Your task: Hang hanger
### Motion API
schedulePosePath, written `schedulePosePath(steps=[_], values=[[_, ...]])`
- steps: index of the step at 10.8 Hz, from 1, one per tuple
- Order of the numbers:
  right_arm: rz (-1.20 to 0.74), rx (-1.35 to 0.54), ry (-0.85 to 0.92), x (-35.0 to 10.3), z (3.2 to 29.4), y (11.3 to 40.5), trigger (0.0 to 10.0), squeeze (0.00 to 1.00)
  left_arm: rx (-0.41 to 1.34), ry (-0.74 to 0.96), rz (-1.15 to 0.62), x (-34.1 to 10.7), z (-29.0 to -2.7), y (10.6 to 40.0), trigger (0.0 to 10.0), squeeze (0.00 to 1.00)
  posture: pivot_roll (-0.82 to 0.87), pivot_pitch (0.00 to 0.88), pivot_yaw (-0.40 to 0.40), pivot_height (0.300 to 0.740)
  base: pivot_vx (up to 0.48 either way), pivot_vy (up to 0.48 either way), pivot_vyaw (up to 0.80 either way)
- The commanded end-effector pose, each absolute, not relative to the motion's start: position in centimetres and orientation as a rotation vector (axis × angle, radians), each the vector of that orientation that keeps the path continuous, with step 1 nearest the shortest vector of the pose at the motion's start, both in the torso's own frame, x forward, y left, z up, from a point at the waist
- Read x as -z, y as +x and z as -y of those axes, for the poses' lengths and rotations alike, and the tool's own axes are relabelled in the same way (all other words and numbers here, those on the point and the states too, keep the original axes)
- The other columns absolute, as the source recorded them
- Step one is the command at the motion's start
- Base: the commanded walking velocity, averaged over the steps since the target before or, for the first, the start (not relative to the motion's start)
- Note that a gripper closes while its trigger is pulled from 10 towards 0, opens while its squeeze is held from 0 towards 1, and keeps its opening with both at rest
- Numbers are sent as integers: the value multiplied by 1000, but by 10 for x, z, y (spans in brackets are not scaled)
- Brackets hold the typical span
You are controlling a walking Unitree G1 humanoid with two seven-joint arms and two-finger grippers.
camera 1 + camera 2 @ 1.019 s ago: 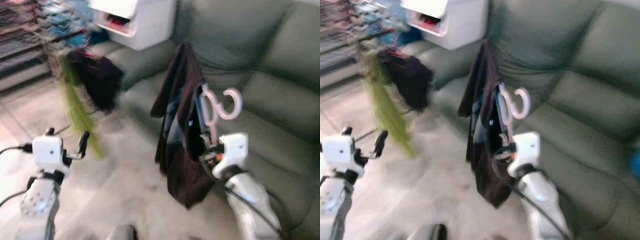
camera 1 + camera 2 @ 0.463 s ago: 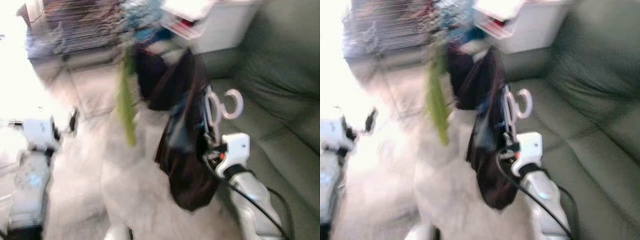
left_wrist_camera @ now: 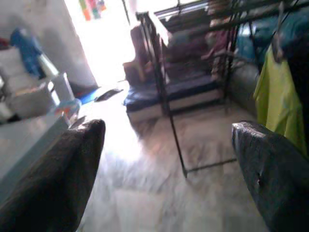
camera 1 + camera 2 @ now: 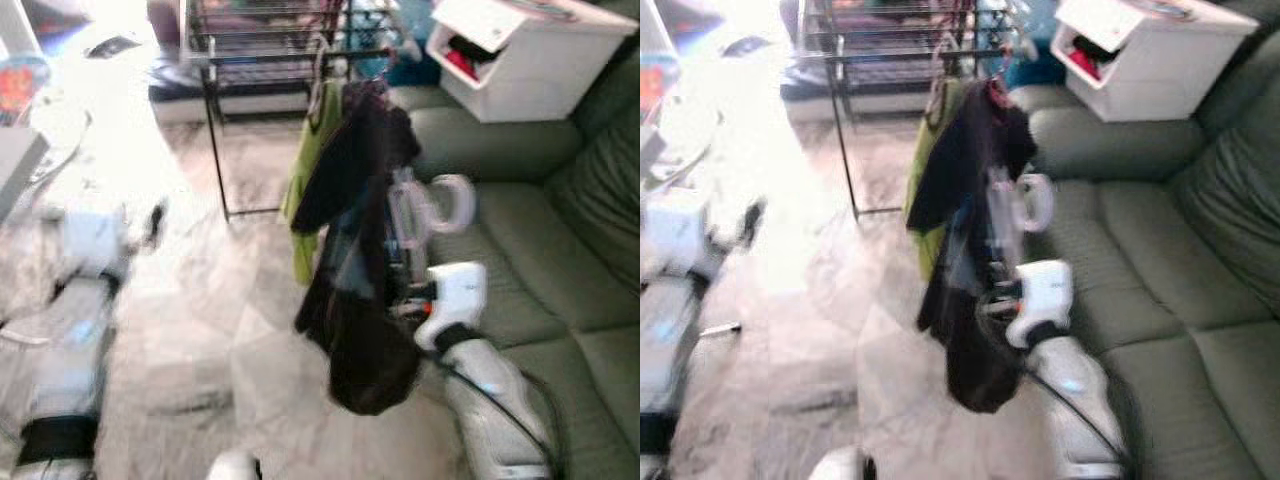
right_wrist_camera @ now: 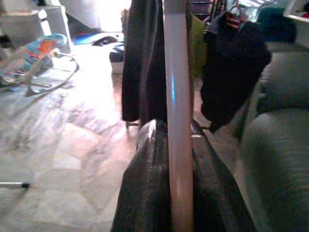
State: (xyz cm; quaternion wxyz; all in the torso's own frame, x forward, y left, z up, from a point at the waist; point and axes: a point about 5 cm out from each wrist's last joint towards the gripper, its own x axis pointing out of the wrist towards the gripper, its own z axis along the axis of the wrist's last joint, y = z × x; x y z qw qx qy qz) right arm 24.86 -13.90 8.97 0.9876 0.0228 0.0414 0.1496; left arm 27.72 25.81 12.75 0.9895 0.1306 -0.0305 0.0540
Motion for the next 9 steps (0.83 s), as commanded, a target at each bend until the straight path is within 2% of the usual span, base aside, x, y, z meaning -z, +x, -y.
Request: schedulePosePath(steps=[1, 4, 7, 8, 9], values=[[-31, -272, 38, -100, 148, 251, 10000, 0, -104, 270, 71, -129, -254, 273, 10000, 0, -66, 0, -34, 740, 0, 0, 0], [-32, -301, 55, -98, 138, 255, 10000, 0, -173, 239, 40, -118, -260, 245, 10000, 0, -19, 0, -37, 740, 0, 0, 0], [-48, -277, 63, -94, 144, 251, 10000, 0, -193, 188, -37, -103, -255, 214, 10000, 0, -14, 0, -34, 740, 0, 0, 0], [-52, -276, 63, -93, 144, 251, 10000, 0, -195, 207, -17, -107, -256, 215, 10000, 0, -14, 0, -34, 740, 0, 0, 0], [-48, -286, 61, -94, 140, 252, 10000, 0, -209, 218, 38, -123, -264, 236, 10000, 0, -17, 0, -38, 740, 0, 0, 0]])
